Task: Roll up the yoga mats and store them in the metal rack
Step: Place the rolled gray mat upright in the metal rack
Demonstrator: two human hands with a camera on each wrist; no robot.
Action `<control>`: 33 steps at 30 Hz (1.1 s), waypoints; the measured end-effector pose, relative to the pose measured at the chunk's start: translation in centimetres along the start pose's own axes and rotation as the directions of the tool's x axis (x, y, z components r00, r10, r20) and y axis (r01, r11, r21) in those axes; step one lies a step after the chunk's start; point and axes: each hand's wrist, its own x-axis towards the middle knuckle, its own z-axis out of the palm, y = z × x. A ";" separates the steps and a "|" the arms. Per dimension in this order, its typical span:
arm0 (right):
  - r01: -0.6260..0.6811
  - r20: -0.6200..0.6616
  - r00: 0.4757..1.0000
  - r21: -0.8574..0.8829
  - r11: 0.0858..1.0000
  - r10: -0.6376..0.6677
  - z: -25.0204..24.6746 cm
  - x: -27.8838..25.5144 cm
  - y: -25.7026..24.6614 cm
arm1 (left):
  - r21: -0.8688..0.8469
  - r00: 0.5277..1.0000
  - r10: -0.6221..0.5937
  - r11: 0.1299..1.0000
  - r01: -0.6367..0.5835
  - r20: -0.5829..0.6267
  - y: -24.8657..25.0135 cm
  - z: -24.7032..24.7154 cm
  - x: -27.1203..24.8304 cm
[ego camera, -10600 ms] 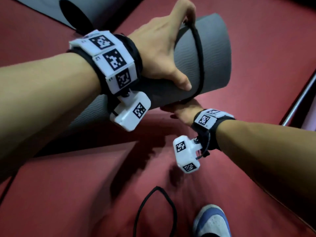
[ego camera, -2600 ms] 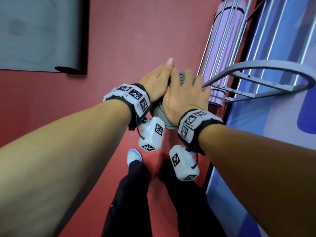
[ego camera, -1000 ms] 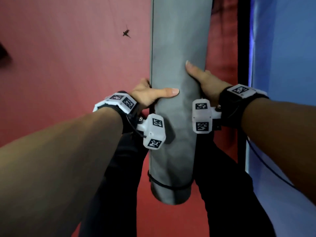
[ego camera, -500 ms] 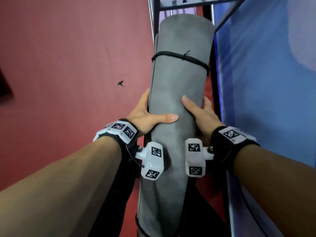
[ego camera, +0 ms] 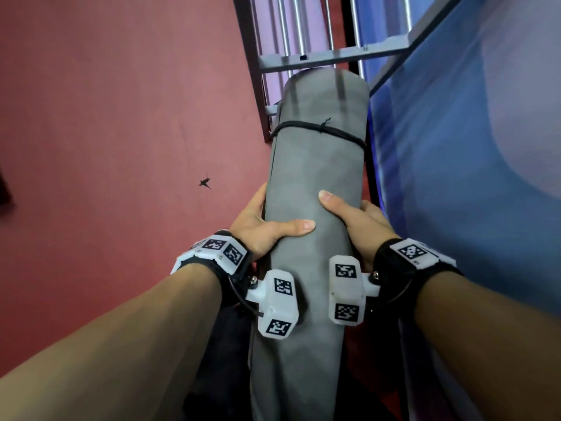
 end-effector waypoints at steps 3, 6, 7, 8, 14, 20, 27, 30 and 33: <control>-0.004 -0.028 1.000 -0.032 0.999 0.003 0.1 0.4 -0.7 | 0.006 1.000 0.002 1.000 -0.002 0.009 0.6 -0.1 0.5; -0.008 -0.037 0.999 -0.040 0.999 0.007 -0.1 0.4 -0.9 | 0.009 0.999 0.003 1.000 -0.003 0.033 0.6 0.0 0.8; -0.011 -0.036 0.999 -0.044 0.999 0.009 -0.1 0.3 -0.9 | 0.006 0.999 0.005 1.000 -0.005 0.035 0.6 0.0 0.8; -0.020 -0.026 0.999 -0.046 0.999 0.019 -0.1 0.3 -0.9 | 0.004 0.999 0.006 1.000 -0.007 0.033 0.5 0.0 0.9; -0.004 0.021 1.000 0.095 0.995 0.002 -0.6 3.7 -3.4 | 0.008 0.999 -0.025 1.000 0.025 0.032 0.9 -0.8 1.7; -0.008 0.126 0.992 0.197 0.980 -0.017 1.0 7.3 -9.1 | 0.010 0.995 -0.055 0.998 0.054 0.087 0.6 -1.5 3.2; 0.120 -0.087 0.990 0.067 0.990 -0.114 1.8 8.1 -11.0 | 0.038 1.000 -0.002 0.999 0.003 -0.015 0.9 -0.2 5.0; 0.225 -0.078 0.972 0.028 0.974 -0.222 2.7 7.3 -12.8 | 0.008 0.988 0.001 1.000 0.000 -0.154 1.4 0.0 5.8; 0.267 -0.049 0.963 0.053 0.962 -0.265 3.4 7.1 -13.8 | 0.005 0.973 0.023 1.000 -0.023 -0.228 2.2 -0.1 6.5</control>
